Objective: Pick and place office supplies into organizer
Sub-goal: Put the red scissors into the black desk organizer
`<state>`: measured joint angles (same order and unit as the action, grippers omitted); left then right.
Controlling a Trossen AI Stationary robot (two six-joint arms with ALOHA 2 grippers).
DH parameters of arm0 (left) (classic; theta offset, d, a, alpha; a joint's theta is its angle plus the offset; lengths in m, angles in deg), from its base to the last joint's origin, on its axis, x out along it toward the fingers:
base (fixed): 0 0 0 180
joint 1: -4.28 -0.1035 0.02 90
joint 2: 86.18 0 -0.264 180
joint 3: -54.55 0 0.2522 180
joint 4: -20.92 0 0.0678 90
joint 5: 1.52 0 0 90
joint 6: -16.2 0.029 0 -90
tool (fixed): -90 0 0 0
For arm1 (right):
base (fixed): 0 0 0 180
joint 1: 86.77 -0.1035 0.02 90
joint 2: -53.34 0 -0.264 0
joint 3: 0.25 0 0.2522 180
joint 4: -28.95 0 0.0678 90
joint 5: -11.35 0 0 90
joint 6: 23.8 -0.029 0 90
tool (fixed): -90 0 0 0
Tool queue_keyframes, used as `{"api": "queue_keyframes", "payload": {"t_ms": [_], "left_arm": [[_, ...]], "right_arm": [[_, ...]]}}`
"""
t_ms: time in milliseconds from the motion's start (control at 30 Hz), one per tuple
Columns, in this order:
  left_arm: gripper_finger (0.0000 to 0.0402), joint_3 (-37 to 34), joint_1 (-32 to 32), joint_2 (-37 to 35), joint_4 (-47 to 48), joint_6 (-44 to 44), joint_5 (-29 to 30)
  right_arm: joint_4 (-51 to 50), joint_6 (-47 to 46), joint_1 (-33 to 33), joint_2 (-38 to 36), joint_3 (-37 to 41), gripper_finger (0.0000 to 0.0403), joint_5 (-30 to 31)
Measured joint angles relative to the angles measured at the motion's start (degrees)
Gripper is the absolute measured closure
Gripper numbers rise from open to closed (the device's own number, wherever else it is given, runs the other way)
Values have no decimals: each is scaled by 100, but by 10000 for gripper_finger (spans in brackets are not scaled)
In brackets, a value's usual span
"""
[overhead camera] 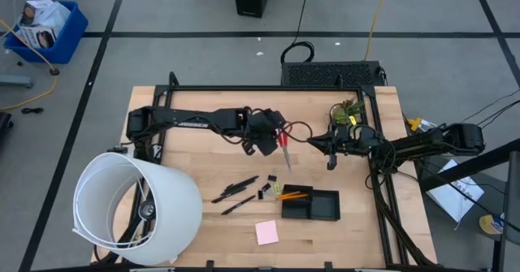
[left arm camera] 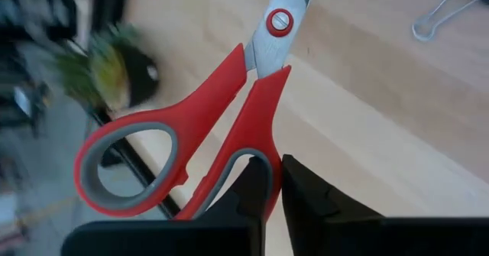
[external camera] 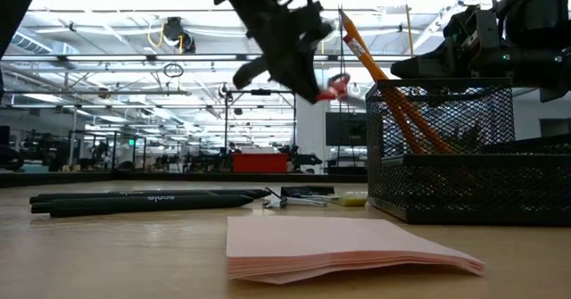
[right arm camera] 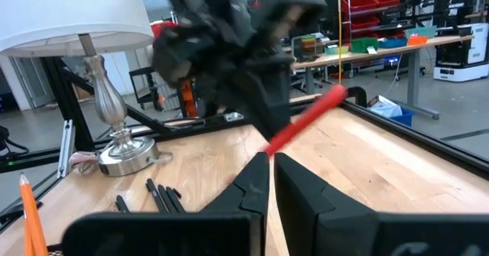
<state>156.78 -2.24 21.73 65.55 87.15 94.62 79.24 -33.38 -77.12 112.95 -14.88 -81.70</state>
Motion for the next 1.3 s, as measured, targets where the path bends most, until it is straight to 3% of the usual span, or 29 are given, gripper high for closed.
{"api": "queue_keyframes", "payload": {"t_ms": [367,900,1300], "left_arm": [[378,216,474,-12,-463,715,185],[373,211,1080,114,-1152,1455,1183],[371,211,1308,176,-1317,1571,1319]], "right_arm": [[-2,0,0,1,1,385,-2],[-4,0,1,1,1,385,-2],[-3,-1,1,1,0,385,0]]}}
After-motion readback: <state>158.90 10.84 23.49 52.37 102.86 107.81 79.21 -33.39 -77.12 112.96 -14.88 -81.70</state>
